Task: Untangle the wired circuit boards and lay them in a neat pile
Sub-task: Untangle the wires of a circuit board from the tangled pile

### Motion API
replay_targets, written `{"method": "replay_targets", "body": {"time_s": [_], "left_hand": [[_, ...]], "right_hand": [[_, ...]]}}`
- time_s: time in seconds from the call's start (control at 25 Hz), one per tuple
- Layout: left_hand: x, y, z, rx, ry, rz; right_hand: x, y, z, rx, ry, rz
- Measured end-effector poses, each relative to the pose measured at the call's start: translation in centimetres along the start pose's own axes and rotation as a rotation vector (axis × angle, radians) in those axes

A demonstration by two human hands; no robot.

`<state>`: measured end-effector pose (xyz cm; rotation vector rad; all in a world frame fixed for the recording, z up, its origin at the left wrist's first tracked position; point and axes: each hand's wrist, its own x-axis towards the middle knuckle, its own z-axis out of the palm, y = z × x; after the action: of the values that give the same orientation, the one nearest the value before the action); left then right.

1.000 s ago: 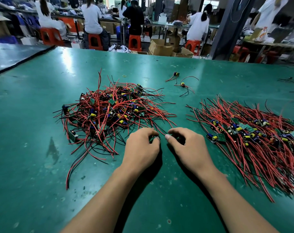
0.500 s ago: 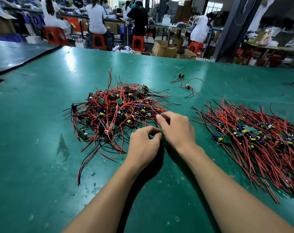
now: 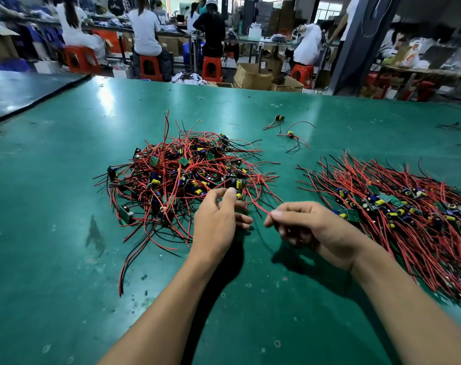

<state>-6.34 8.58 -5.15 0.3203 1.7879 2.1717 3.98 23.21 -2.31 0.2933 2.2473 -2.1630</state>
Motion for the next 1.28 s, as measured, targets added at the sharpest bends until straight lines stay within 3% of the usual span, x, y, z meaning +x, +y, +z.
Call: {"method": "replay_targets", "body": {"time_s": [0.2, 0.4, 0.52, 0.6, 0.68, 0.88, 1.0, 1.12, 1.28], "left_hand": [[-0.3, 0.2, 0.0, 0.014, -0.066, 0.023], [-0.4, 0.9, -0.2, -0.291, -0.008, -0.099], [-1.0, 1.0, 0.3, -0.441, -0.106, -0.215], [-1.6, 1.1, 0.9, -0.413, -0.206, -0.26], [-2.0, 1.0, 1.5, -0.333, -0.258, -0.245], [-1.7, 1.0, 1.7, -0.259, -0.189, -0.176], [-1.6, 1.1, 1.3, -0.252, -0.159, -0.176], [-1.8, 0.9, 1.4, -0.178, -0.235, -0.167], [-2.1, 0.9, 1.8, -0.161, -0.404, -0.323]], "right_hand": [[-1.2, 0.9, -0.3, -0.108, -0.175, 0.098], [-2.2, 1.0, -1.5, -0.182, -0.366, 0.218], [-1.9, 1.2, -1.2, 0.018, -0.248, 0.209], [-1.4, 1.4, -1.2, 0.234, -0.067, 0.209], [-1.4, 1.4, -1.8, 0.293, 0.038, 0.212], [-2.0, 1.2, -3.3, 0.464, 0.028, 0.131], [-1.5, 1.1, -3.7, 0.404, 0.202, 0.054], [-0.9, 1.7, -3.3, 0.268, 0.38, -0.013], [-0.3, 2.2, -1.1, 0.293, 0.216, -0.041]]}}
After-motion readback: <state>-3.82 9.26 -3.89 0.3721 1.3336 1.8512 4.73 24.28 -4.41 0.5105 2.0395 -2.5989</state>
